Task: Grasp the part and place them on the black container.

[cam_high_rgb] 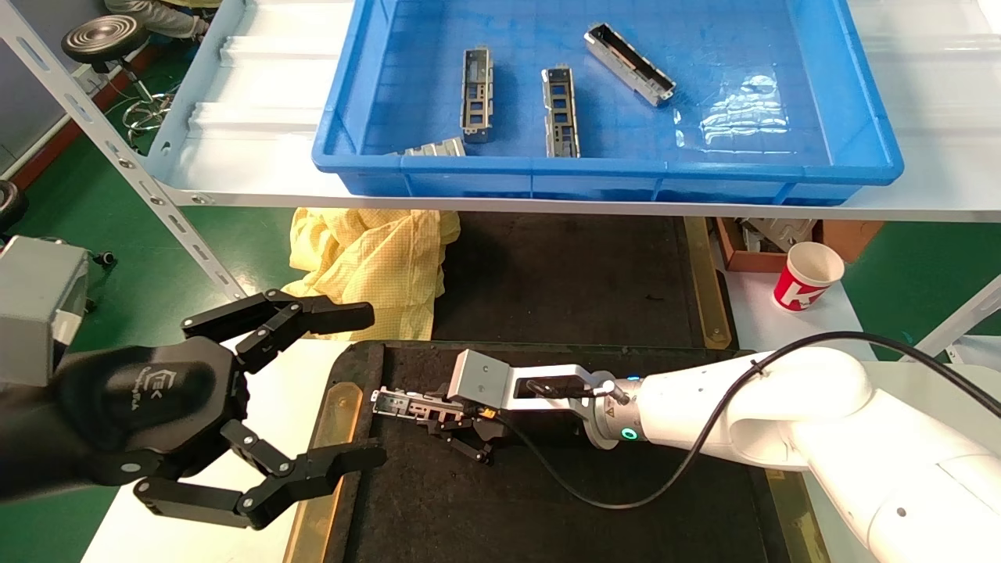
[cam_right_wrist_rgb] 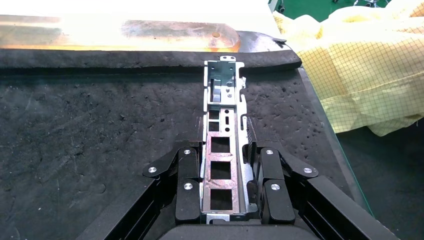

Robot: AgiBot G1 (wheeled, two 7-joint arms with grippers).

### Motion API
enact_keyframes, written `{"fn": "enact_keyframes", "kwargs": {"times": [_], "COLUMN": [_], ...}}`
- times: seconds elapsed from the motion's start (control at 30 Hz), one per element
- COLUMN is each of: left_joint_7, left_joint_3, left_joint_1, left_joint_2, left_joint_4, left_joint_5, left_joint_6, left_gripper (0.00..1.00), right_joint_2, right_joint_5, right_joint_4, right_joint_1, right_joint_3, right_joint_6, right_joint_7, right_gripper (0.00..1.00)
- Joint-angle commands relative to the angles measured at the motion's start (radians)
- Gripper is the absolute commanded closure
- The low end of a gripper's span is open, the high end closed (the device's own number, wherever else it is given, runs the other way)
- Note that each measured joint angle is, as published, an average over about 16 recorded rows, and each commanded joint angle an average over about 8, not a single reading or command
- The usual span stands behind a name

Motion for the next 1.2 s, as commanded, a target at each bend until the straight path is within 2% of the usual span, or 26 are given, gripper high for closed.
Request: {"fn": "enact_keyframes", "kwargs": {"times": [0.03,0.57,0.73,1.03,1.2], "left_joint_7": [0.000,0.000,0.000,0.000,0.000], "left_joint_3": [0.000,0.000,0.000,0.000,0.000], "left_joint_1": [0.000,0.000,0.000,0.000,0.000], "left_joint_2": [0.000,0.000,0.000,0.000,0.000], "left_joint_4": [0.000,0.000,0.000,0.000,0.000], "left_joint_5": [0.000,0.000,0.000,0.000,0.000], "left_joint_6": [0.000,0.000,0.000,0.000,0.000], "left_gripper": [0.00,0.00,0.00,0.00,0.00], "right_joint_2": [0.000,0.006,0.013,0.047,0.057], "right_joint_5": [0.004,0.083,0.125,0.200,0.221], "right_joint_4": [0.001,-0.025,-0.052,-0.121,-0.134], "right_joint_1": [0.001,0.024,0.037,0.062,0.066], "right_joint_3": [-0.011,-0.038,-0.028,0.005,0.014], "right_joint_6": [0.004,-0.015,-0.070,-0.226,-0.259], "right_joint_7": [-0.003,-0.042,-0.045,-0.043,-0.039], "right_gripper": [0.00,0.00,0.00,0.00,0.00]}}
